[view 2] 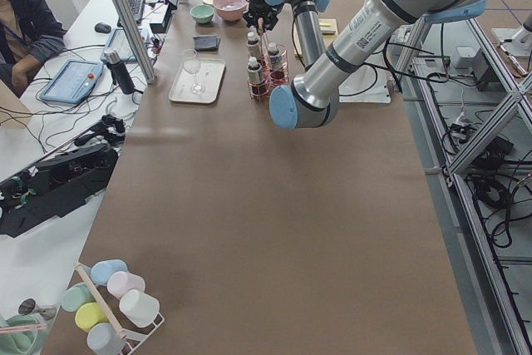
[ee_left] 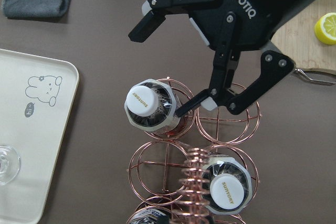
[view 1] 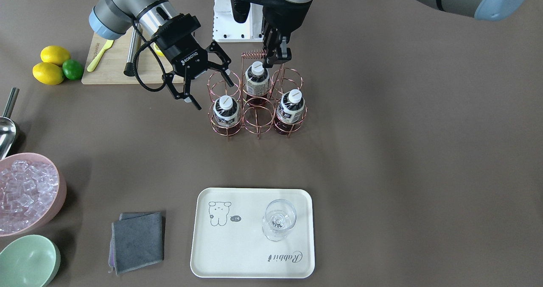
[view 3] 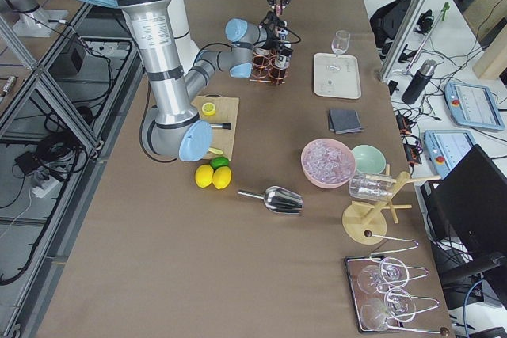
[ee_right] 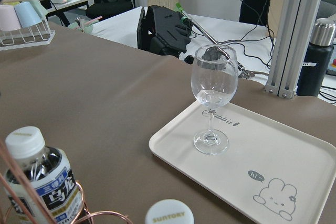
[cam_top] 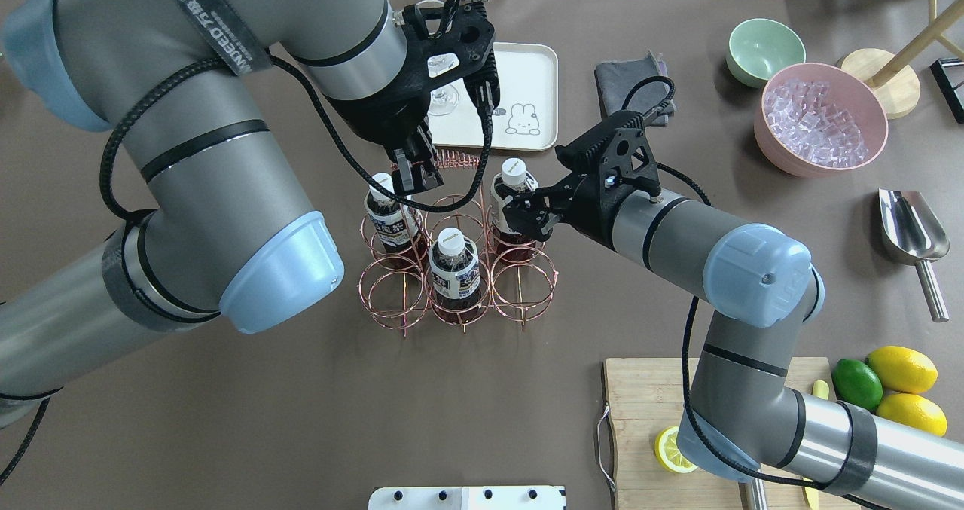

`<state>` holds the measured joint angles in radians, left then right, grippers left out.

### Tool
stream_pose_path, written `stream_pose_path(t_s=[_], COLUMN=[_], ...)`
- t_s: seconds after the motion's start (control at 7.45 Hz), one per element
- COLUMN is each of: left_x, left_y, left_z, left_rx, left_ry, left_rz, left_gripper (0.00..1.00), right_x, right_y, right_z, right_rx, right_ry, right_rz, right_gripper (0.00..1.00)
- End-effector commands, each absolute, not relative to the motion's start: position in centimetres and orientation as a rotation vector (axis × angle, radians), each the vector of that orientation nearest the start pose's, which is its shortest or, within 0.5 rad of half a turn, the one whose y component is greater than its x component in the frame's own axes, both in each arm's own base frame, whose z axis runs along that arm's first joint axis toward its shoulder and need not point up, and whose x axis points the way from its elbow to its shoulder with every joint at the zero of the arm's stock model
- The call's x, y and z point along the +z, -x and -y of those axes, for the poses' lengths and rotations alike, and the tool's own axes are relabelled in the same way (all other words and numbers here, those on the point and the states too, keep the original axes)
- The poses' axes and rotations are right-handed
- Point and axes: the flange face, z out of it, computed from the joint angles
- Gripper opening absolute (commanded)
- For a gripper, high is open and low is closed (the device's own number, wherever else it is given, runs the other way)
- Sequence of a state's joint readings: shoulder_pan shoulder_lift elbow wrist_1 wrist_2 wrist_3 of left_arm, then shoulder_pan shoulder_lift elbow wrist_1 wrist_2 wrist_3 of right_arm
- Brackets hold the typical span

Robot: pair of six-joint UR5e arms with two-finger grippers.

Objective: Take tea from basket to plate

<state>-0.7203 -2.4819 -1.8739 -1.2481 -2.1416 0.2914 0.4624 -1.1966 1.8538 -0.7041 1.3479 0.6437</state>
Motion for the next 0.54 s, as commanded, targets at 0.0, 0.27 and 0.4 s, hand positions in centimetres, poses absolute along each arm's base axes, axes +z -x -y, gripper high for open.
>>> stream_pose_path(t_s=[0.0,0.27,0.4], left_x=[3.4,3.9,4.0], left_y=[-40.0,-39.9,-39.8], left_z=[46.0,46.4,46.5], left_rx=[1.283,1.267,1.265], left_ry=[-0.732,-0.74,-0.741], left_rz=[-0.804,-0.76,-0.758], left_gripper=[0.0,0.0,0.0], right_x=[22.9,20.9,20.7], right_y=[45.1,45.6,45.7], right_z=[40.4,40.8,40.7], right_rx=[-0.195,-0.184,-0.181], right_ry=[-1.104,-1.117,-1.113], right_rz=[1.025,1.046,1.052], right_gripper=[0.98,0.9,0.88])
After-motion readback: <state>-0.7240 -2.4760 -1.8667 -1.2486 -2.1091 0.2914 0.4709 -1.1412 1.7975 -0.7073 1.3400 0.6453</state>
